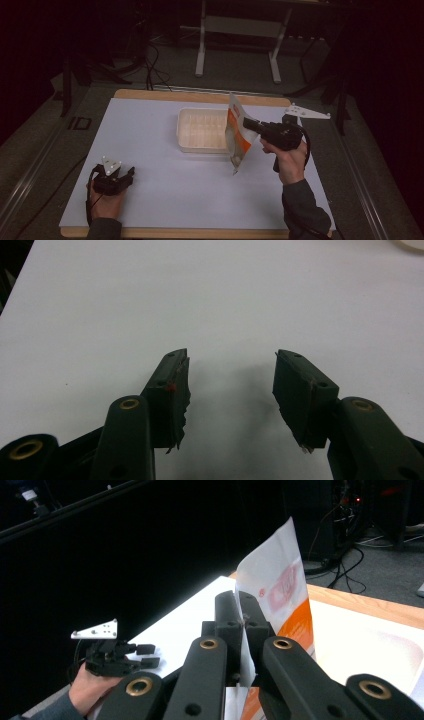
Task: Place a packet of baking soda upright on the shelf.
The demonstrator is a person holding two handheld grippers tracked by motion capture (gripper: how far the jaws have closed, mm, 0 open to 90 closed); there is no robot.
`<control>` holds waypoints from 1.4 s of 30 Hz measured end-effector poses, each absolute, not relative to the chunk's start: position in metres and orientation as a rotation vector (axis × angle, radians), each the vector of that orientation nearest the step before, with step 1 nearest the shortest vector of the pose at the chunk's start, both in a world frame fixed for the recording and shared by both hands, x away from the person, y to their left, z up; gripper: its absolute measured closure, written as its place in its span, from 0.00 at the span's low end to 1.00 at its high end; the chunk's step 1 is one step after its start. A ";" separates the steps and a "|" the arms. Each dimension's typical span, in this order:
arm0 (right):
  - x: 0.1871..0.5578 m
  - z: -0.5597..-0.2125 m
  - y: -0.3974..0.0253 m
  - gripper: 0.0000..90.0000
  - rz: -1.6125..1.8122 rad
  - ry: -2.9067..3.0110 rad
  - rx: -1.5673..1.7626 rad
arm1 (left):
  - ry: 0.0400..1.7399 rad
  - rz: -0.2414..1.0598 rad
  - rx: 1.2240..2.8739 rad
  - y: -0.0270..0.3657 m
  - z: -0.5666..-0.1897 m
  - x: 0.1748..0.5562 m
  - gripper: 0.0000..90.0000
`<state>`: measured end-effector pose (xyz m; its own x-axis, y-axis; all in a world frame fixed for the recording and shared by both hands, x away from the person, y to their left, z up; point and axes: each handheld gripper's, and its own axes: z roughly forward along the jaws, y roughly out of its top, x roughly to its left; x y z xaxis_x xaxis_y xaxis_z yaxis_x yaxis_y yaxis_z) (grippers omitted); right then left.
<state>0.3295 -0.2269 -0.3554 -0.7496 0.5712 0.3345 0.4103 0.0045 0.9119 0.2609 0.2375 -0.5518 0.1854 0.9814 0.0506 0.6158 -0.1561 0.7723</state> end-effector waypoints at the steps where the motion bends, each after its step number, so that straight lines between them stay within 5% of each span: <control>1: 0.330 -0.356 -0.227 1.00 1.855 2.124 1.054 | 1.497 0.765 1.852 0.238 -0.552 0.261 0.53; 42: 0.366 -0.357 -0.215 1.00 1.756 1.980 1.119 | 1.497 0.765 1.849 0.237 -0.552 0.261 0.53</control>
<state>0.3662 -0.2154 -0.3574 -0.6662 0.6893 0.2847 0.3651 -0.0315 0.9304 0.2611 0.2375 -0.5519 0.1849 0.9815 0.0491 0.6147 -0.1545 0.7735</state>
